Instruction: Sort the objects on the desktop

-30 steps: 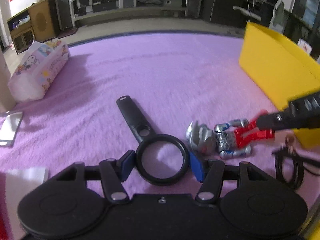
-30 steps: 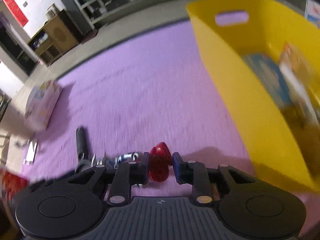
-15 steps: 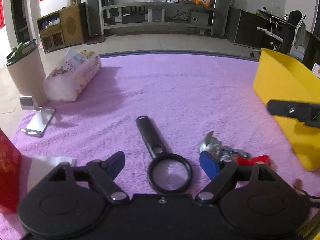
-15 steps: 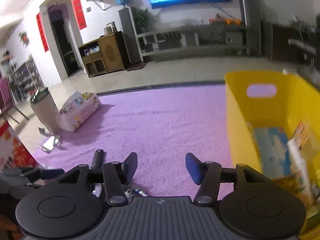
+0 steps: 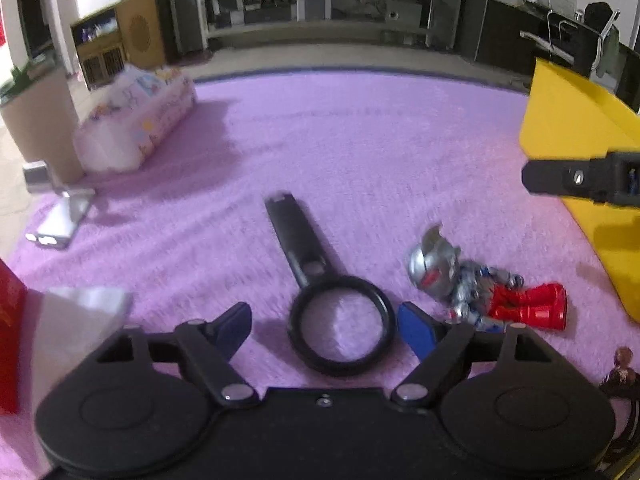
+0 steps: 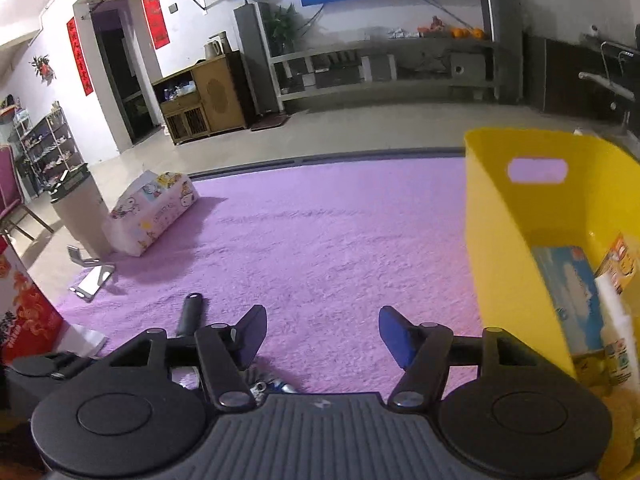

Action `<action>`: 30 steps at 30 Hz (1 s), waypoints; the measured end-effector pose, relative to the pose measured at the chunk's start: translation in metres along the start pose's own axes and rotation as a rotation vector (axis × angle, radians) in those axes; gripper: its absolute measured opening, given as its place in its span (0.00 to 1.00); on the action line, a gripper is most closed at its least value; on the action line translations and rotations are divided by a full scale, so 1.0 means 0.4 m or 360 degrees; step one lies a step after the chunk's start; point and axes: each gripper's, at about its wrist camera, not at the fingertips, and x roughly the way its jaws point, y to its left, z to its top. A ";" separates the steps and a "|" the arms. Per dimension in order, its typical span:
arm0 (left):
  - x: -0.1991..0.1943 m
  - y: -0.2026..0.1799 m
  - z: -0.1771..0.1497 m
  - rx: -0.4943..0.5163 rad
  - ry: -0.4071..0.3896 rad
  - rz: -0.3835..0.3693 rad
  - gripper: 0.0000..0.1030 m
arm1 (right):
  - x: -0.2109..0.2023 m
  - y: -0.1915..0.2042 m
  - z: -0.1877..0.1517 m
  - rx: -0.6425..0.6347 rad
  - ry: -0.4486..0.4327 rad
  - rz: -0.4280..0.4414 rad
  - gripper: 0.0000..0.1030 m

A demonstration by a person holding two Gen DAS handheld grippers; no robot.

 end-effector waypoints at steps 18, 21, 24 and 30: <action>-0.099 0.033 0.038 -0.0050 -0.0270 -0.0016 0.55 | 0.010 0.019 -0.016 -0.0074 0.0062 0.0089 0.69; -0.122 0.055 0.053 -0.0122 -0.0354 -0.0017 0.55 | 0.021 0.040 -0.019 -0.0136 0.0120 0.0175 0.68; -0.128 0.071 0.062 -0.0162 -0.0382 0.0004 0.55 | 0.034 0.077 -0.032 -0.0282 0.0165 0.0232 0.58; -0.141 0.083 0.059 -0.0196 -0.0389 0.0027 0.55 | 0.075 0.131 -0.038 -0.0443 0.0200 0.0257 0.52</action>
